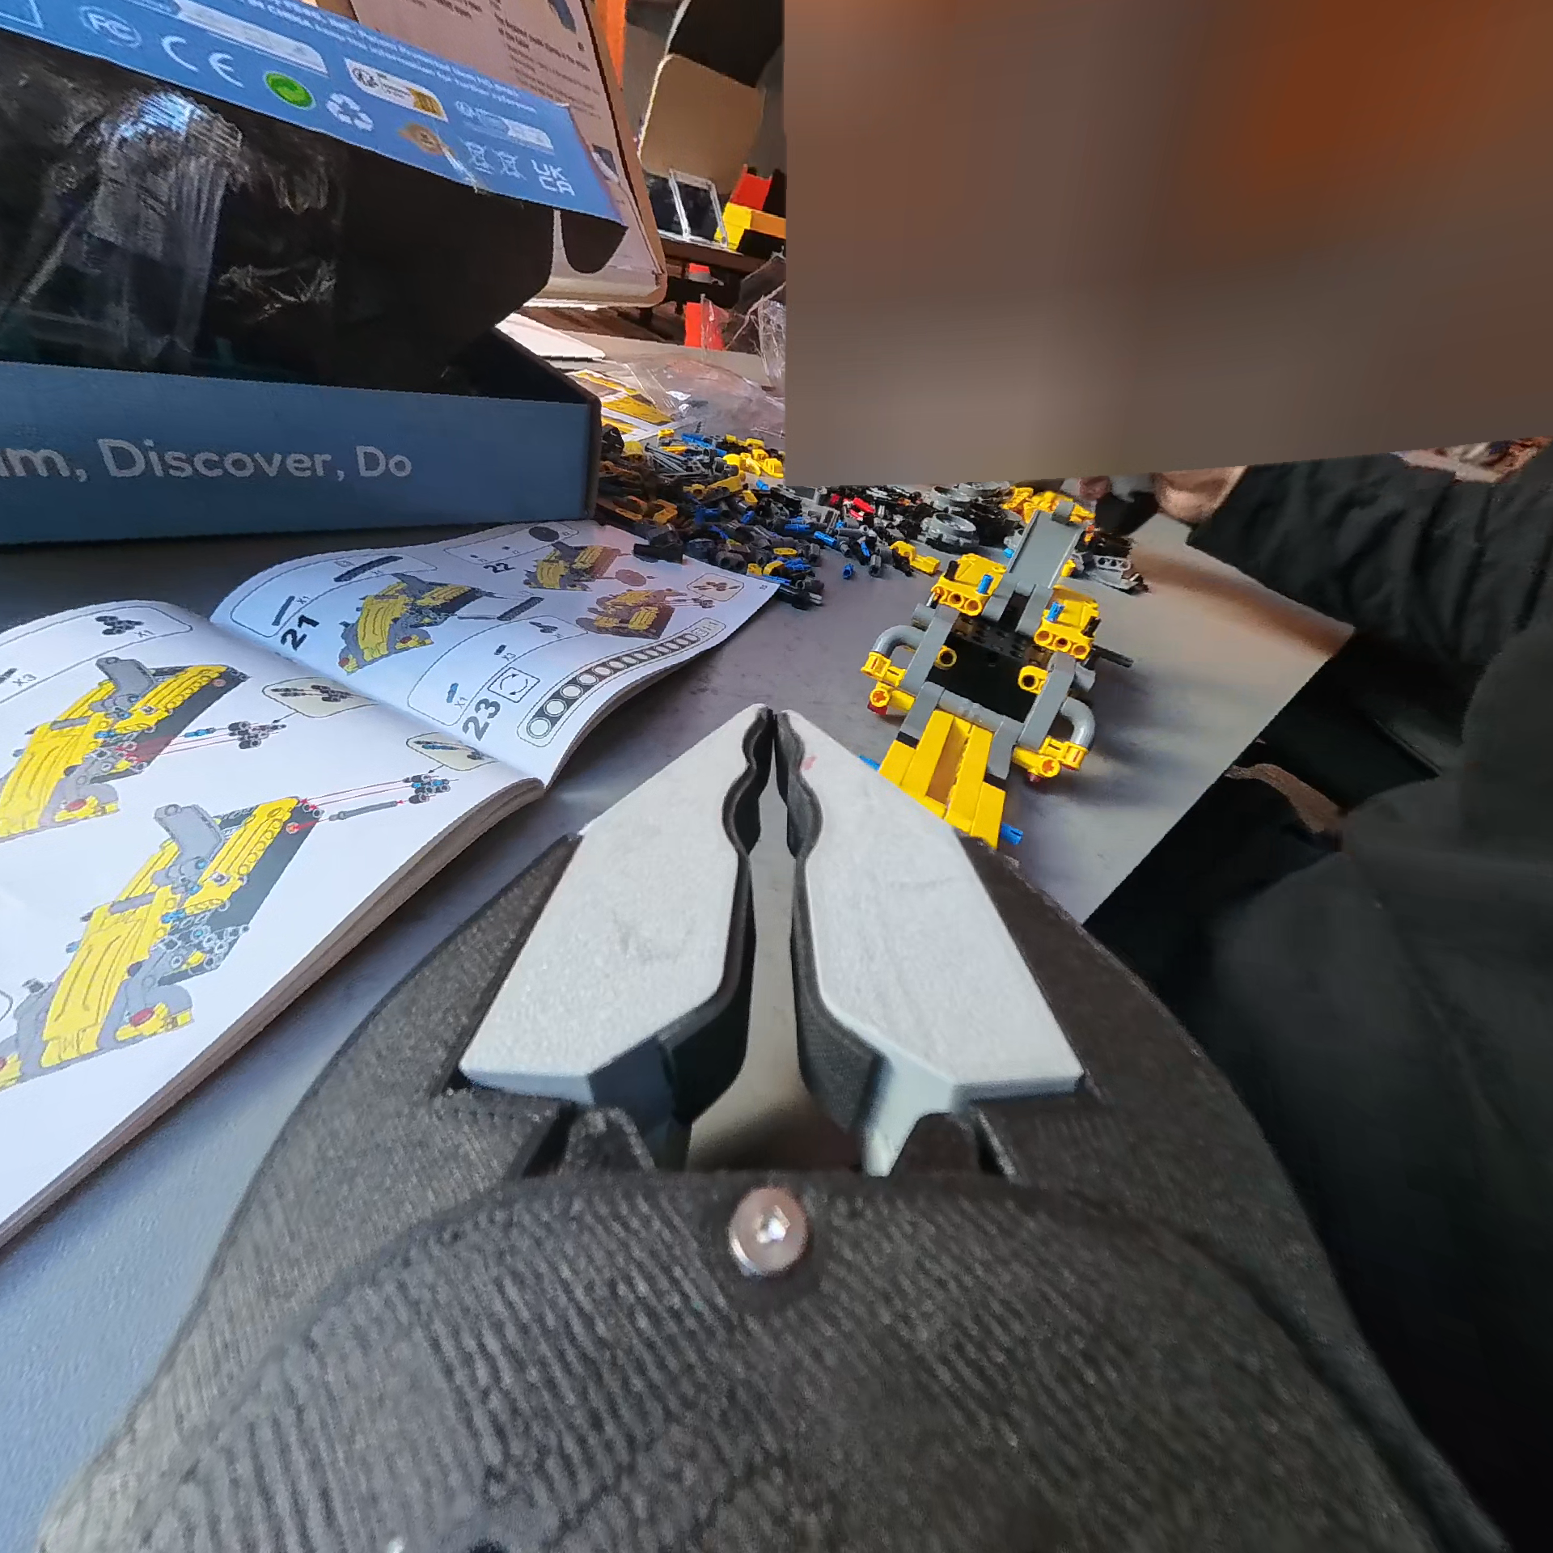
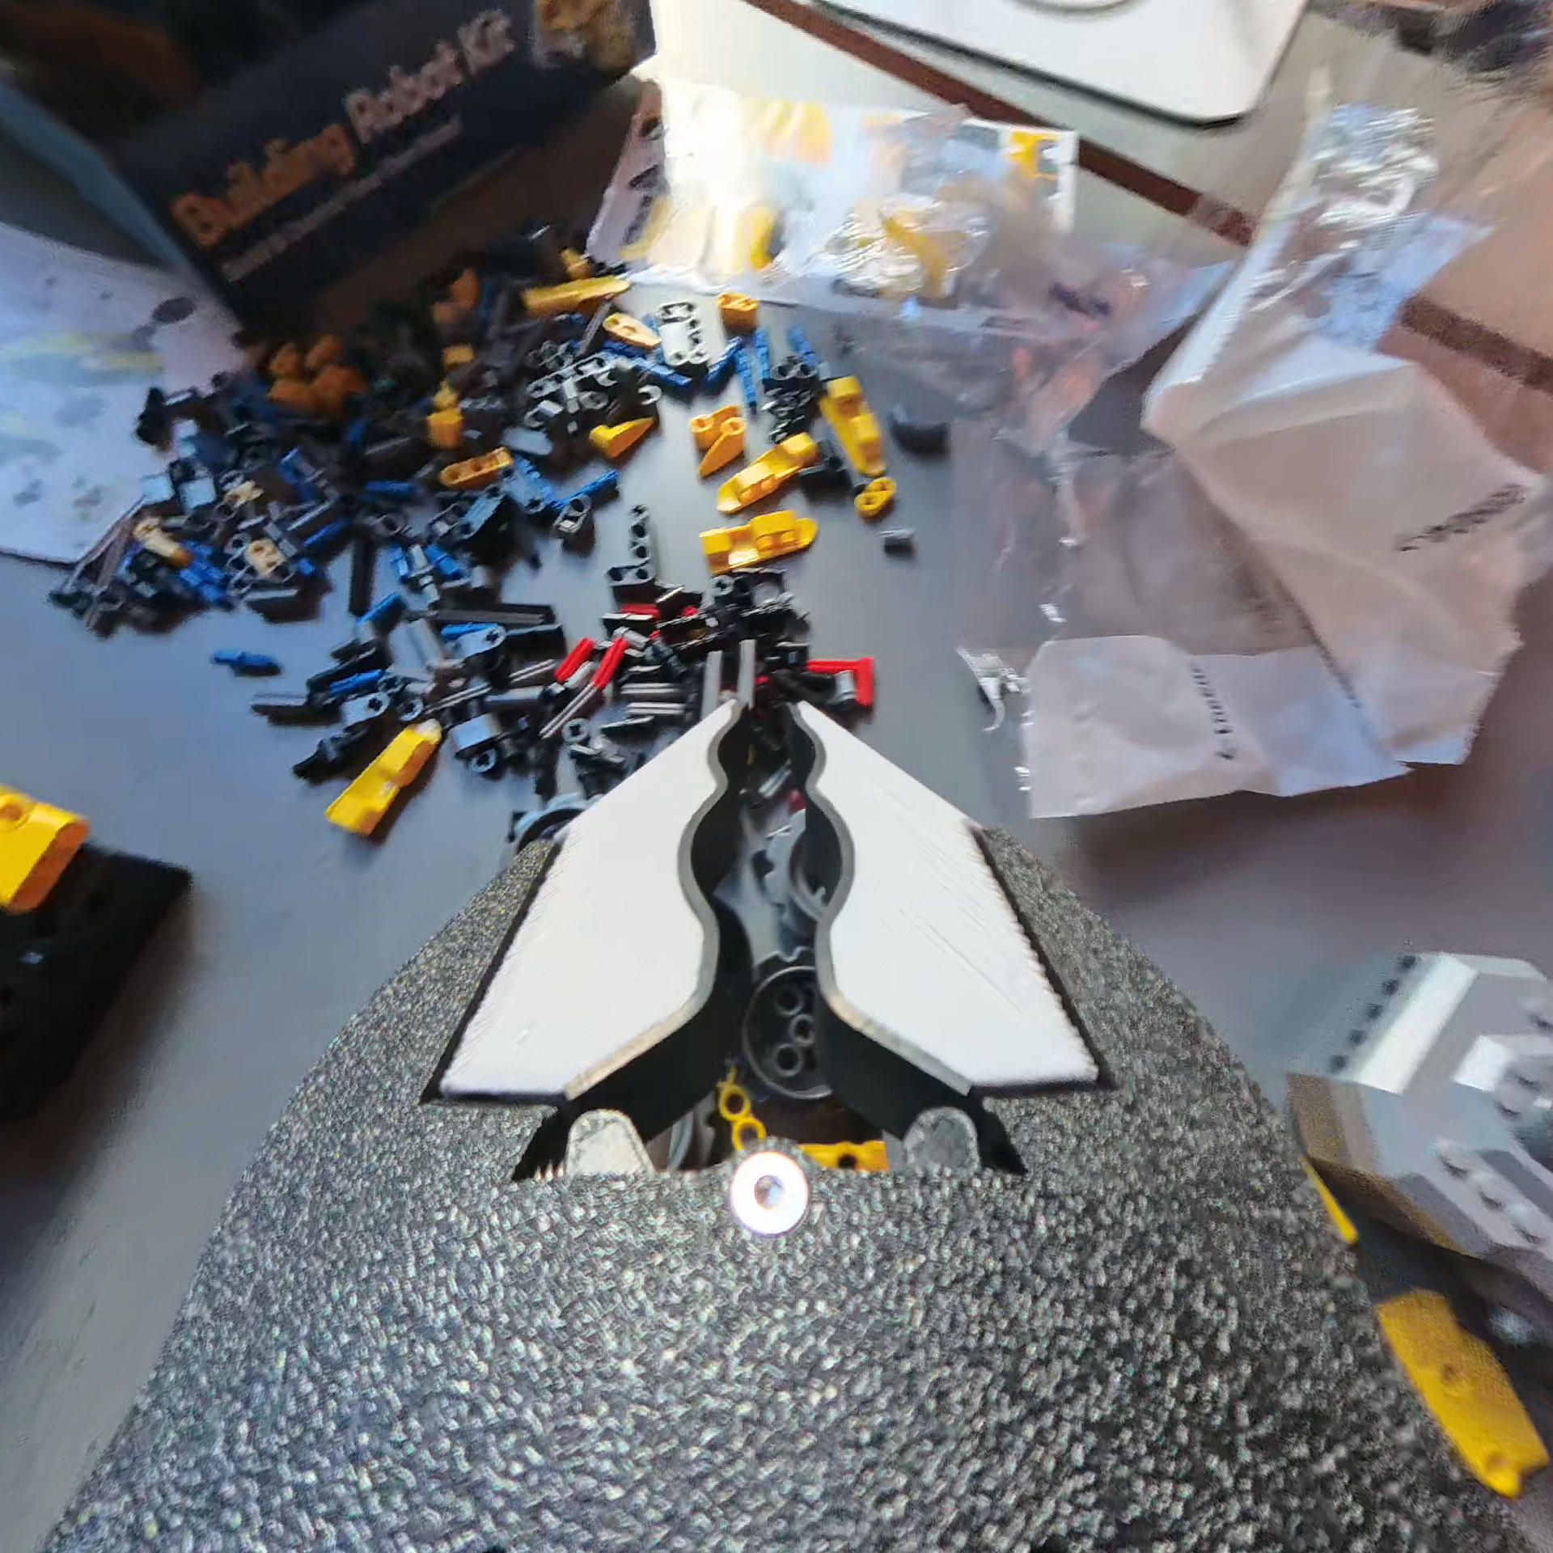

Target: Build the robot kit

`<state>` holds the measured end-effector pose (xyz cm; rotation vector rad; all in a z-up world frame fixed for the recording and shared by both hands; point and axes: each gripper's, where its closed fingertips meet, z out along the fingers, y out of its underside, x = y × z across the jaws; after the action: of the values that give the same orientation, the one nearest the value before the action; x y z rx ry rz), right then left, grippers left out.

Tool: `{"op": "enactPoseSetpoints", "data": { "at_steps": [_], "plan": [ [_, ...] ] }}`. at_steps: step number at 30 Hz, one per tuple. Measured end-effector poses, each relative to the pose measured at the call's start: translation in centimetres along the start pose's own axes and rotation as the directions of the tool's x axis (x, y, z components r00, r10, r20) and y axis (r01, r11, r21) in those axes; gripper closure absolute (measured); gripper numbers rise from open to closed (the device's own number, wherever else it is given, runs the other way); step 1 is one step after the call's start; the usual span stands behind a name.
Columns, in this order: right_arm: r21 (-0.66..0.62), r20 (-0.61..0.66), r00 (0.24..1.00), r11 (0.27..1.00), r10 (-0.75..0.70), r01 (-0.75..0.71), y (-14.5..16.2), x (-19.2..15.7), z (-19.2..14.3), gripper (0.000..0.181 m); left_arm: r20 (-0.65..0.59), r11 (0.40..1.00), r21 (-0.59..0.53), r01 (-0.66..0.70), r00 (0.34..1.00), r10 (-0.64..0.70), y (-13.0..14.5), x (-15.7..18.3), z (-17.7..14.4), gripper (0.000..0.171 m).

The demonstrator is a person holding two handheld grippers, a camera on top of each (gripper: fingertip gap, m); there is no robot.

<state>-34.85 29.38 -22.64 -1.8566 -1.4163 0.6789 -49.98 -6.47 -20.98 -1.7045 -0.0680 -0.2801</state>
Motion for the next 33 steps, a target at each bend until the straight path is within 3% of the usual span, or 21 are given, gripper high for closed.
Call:
{"op": "enactPoseSetpoints", "data": {
  "at_steps": [6, 12, 16, 19, 22, 27, 28, 30, 33],
  "plan": [
    [-0.076, 0.028, 0.991, 0.988, -0.132, 0.134, 1.4, -2.3, 0.9, 0.163, 0.025, 1.000, -0.011, 0.011, 1.000, -0.011, 0.1, -0.4, 0.1, 0.171],
    [-0.151, 0.107, 0.980, 0.972, -0.165, 0.180, 2.4, -3.8, 1.8, 0.153, 0.042, 1.000, -0.009, -0.002, 0.999, 0.002, 0.2, -0.4, 0.1, 0.171],
    [-0.201, 0.056, 0.989, 0.968, -0.138, 0.147, 2.9, -1.7, 0.8, 0.169, 0.059, 1.000, -0.016, -0.003, 0.998, 0.004, 0.3, -0.6, 0.2, 0.171],
    [-0.184, 0.024, 0.997, 0.980, -0.077, 0.080, 2.4, 0.2, -0.2, 0.162, 0.056, 1.000, -0.014, -0.002, 0.998, 0.003, 0.2, -0.6, 0.2, 0.171],
    [-0.212, -0.025, 0.994, 0.972, -0.105, 0.097, 2.2, 1.7, 0.0, 0.160, 0.053, 1.000, -0.017, 0.002, 0.999, -0.001, 0.3, -0.6, 0.2, 0.171],
    [-0.358, 0.077, 0.986, 0.919, -0.147, 0.165, 4.0, 1.0, 1.4, 0.162, 0.045, 1.000, -0.019, 0.003, 0.999, -0.002, 0.3, -0.5, 0.2, 0.171],
    [-0.364, 0.102, 0.984, 0.916, -0.143, 0.171, 4.1, 0.6, 1.4, 0.158, 0.044, 1.000, -0.019, 0.003, 0.999, -0.002, 0.3, -0.5, 0.2, 0.171],
    [-0.381, 0.118, 0.980, 0.904, -0.158, 0.192, 4.0, 0.4, 0.9, 0.170, 0.041, 1.000, -0.019, 0.004, 0.999, -0.003, 0.3, -0.5, 0.1, 0.171],
    [-0.307, 0.084, 0.983, 0.934, -0.164, 0.182, 1.8, 0.6, 0.4, 0.169, 0.037, 1.000, -0.019, 0.005, 0.999, -0.005, 0.3, -0.4, 0.1, 0.171]
  ]
}}
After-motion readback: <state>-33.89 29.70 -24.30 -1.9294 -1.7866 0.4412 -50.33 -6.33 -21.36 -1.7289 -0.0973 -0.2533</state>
